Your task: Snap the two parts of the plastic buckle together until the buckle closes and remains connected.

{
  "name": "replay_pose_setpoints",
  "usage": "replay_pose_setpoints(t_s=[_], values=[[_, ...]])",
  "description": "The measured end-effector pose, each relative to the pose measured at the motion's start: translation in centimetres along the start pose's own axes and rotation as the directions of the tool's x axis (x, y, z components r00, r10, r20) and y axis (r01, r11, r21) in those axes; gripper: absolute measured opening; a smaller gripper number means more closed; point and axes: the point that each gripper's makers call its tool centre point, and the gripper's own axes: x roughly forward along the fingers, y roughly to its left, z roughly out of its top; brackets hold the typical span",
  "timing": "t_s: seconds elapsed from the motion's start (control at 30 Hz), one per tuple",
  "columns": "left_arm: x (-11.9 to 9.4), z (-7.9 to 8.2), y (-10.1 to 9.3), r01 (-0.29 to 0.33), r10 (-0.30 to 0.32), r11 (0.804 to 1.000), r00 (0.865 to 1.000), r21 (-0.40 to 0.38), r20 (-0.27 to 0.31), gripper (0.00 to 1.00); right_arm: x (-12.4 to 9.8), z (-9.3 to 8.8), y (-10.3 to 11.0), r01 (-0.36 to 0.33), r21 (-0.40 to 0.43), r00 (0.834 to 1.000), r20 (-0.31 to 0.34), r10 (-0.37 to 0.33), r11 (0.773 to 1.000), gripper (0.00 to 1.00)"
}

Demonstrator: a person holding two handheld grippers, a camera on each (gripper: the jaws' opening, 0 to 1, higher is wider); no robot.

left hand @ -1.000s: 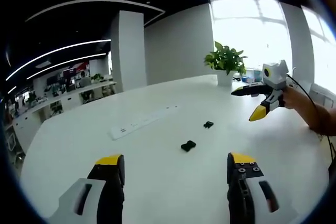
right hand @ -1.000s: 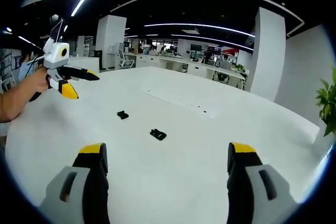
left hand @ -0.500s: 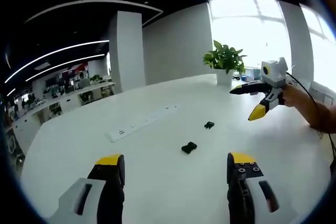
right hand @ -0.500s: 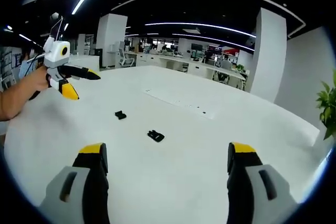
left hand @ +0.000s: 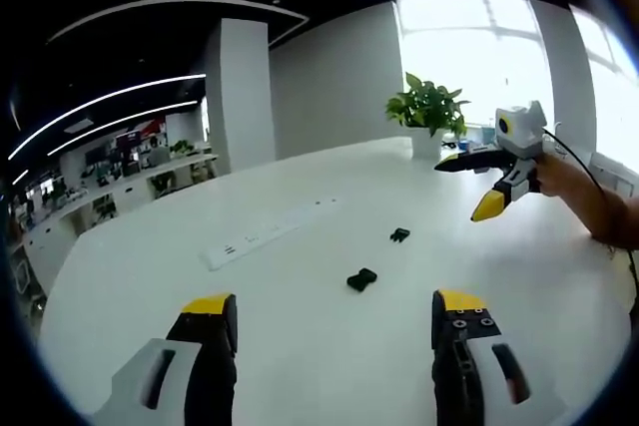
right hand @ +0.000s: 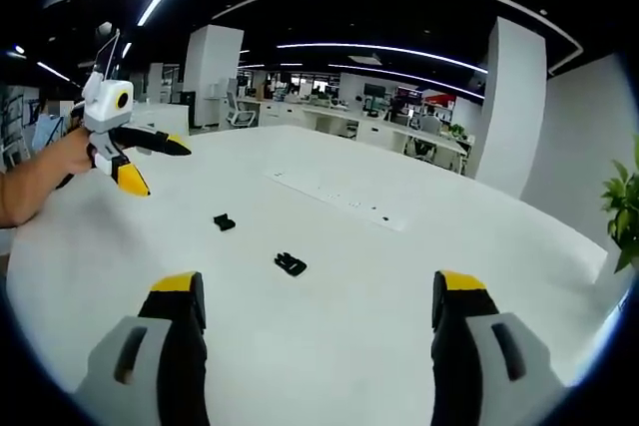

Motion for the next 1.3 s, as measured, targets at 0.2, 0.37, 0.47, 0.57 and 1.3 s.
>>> replay_pose_setpoints(t_s=[0.2,0.37,0.47,0.57,1.3], values=[[0.4,0.1,0.0,0.0,0.0,1.0,1.0,0.006,0.001,0.81,0.3,0.0,0.1,-0.004,0.0,1.0,-0.003,0.004,1.0,0.95],[0.6,0.3,-0.1,0.007,-0.007,1.0,1.0,0.014,-0.001,0.81,0.4,0.1,-0.2,0.004,-0.009,1.0,-0.001,-0.004,1.0,0.95],[0.8,0.4,-0.1,0.01,-0.01,1.0,1.0,0.014,-0.001,0.81,0.5,0.2,-0.3,0.004,-0.009,1.0,-0.002,-0.004,1.0,0.94],[0.9,0.5,0.1,0.009,-0.009,1.0,1.0,0.015,-0.001,0.81,0.6,0.3,-0.4,0.005,-0.012,1.0,-0.002,-0.005,1.0,0.94],[1.8,0.8,1.0,0.019,-0.019,1.0,1.0,0.016,-0.001,0.8,1.8,1.3,-0.9,-0.009,-0.021,1.0,0.015,0.009,1.0,0.92]])
